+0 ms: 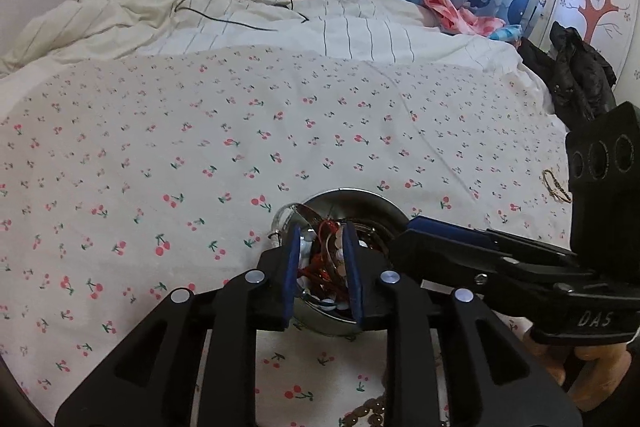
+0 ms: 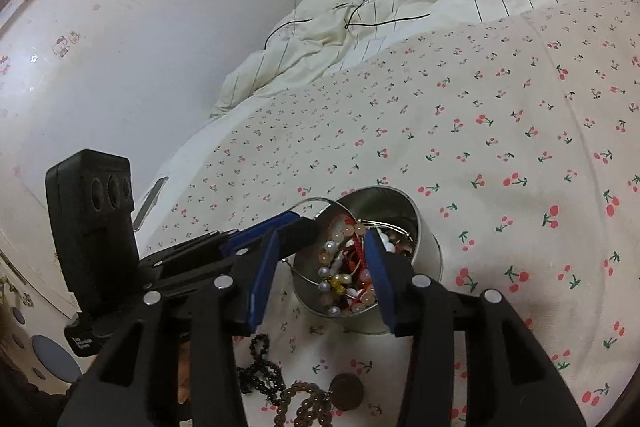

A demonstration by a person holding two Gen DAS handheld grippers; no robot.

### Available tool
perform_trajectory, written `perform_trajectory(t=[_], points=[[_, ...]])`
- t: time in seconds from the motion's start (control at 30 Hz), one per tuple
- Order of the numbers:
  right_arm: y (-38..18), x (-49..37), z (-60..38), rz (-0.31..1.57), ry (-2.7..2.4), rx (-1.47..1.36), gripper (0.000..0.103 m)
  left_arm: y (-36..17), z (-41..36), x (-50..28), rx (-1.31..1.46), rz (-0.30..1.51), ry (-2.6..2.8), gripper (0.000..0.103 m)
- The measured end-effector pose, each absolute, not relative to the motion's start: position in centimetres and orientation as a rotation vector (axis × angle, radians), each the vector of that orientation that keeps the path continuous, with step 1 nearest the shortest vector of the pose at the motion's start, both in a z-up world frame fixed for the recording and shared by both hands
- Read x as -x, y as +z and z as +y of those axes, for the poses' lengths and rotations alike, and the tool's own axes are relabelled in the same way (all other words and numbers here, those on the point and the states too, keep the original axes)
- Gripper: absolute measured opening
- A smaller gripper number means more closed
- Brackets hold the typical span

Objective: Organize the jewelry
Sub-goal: 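Carry both bracelets over the silver tin and open both grippers to drop them, then grasp the black bead necklace with the left gripper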

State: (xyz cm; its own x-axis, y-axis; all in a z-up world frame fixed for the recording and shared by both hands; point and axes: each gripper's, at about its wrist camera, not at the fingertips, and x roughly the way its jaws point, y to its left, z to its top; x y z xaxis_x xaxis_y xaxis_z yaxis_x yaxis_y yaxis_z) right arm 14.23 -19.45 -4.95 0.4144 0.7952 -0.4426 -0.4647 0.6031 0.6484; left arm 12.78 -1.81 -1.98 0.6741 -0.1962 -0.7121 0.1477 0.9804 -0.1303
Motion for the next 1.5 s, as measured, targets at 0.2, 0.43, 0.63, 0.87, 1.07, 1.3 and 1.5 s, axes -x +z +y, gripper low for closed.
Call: perform_trajectory(t=[0.2,0.43,0.63,0.87,1.07,1.3,1.5], points=[[-4.3,-14.0,-19.6,0.792,0.838,-0.480,0.045,-1.2,-2.2,-12.2,0.024,0.763,-0.181,0.030],[-3.9,-13.8,-19.7,0.786,0.847,-0.480,0.046,-0.8,-2.7,-12.0,-0.019,0.736,-0.158,0.031],[-3.9,-13.8,-19.8,0.785,0.842,-0.486,0.048,-0.7,-2.6,-11.9,-0.028,0.725,-0.152,0.040],[-3.8,-13.9,-20.8,0.782,0.788,-0.506,0.051,-1.3,0.9,-13.4,0.255,0.860,-0.274,0.065],[-3.9,-14.1,-21.3,0.810,0.756,-0.500,0.052,-2.3,5.2,-13.7,0.395,0.927,-0.197,0.076],[-3.3,-12.5,-21.0,0.900,0.755,-0.353,0.054,-1.4,5.9,-12.1,0.262,1.013,-0.197,0.079],[-3.7,-7.1,-20.6,0.962,0.786,-0.172,0.065,-2.1,6.4,-8.7,0.116,1.132,-0.244,0.080]])
